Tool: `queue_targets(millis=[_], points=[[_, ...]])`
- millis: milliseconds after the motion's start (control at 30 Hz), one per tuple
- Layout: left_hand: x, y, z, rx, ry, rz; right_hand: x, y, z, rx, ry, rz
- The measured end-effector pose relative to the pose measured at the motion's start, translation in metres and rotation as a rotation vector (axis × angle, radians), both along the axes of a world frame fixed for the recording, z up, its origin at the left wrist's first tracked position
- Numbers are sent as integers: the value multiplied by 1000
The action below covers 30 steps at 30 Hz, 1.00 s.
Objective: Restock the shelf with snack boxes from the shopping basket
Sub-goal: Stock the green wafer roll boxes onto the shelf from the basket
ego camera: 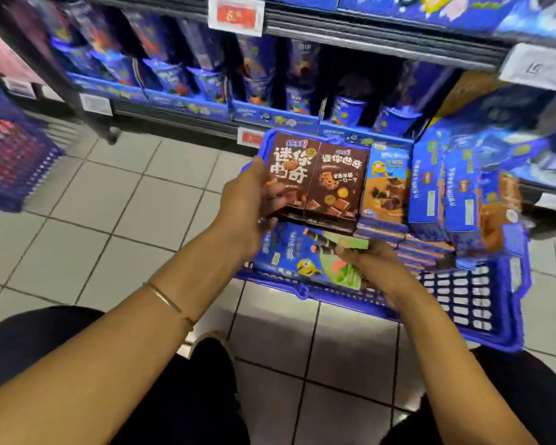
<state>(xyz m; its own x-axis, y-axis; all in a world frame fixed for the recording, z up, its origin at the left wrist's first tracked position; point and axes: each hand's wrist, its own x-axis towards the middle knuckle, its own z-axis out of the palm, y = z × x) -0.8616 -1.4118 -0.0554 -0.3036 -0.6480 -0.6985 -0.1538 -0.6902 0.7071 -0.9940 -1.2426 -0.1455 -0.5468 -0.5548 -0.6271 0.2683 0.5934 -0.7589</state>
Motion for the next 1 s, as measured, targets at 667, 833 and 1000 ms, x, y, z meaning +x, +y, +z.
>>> queue_targets(millis=[667,833,1000], points=[[-6,24,19,-145,349,141,27,-20,27,-274,-184,-204],[0,15,22,38,337,159,26,-16,-37,9,180,105],[3,18,22,134,344,114,19,-32,-55,161,179,285]])
